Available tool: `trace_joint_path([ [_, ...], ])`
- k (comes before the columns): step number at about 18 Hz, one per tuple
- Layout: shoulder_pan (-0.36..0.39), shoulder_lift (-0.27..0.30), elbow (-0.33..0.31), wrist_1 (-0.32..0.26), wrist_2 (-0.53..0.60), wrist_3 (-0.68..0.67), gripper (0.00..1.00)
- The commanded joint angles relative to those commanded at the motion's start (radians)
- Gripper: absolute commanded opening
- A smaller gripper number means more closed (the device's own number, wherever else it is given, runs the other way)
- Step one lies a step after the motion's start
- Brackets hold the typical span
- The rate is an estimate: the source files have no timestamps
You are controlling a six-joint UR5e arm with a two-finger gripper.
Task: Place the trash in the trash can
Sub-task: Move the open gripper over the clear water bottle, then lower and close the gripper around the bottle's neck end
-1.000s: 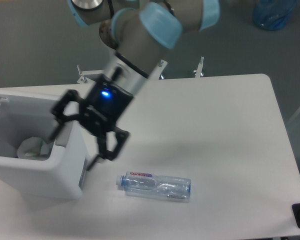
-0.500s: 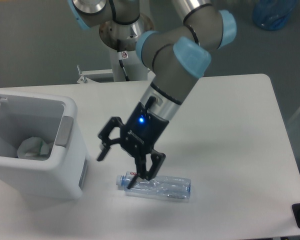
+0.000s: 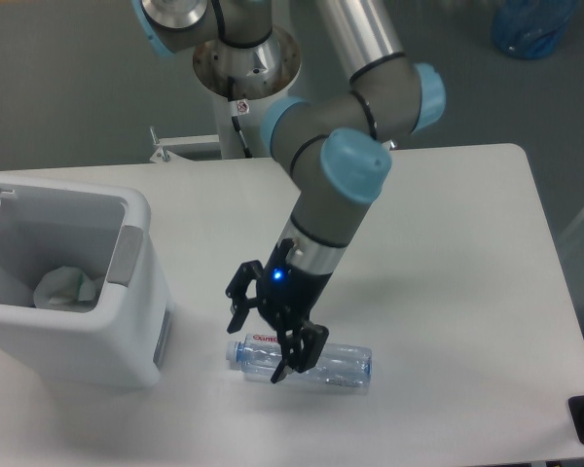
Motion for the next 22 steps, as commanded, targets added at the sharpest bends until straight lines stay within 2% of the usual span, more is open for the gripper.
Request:
trace_joint_path([
  [2, -0.015, -0.005, -0.009, -0.002, 0.037, 0.011, 1.0],
  [9, -0.015, -0.017, -0.072, -0.006, 0.04, 0.135, 1.0],
  [13, -0.017, -0.034, -0.072, -0.006, 0.108, 0.175, 1.0],
  [22, -0.028, -0.077, -0.065, -0.003, 0.157, 0.189, 1.0],
])
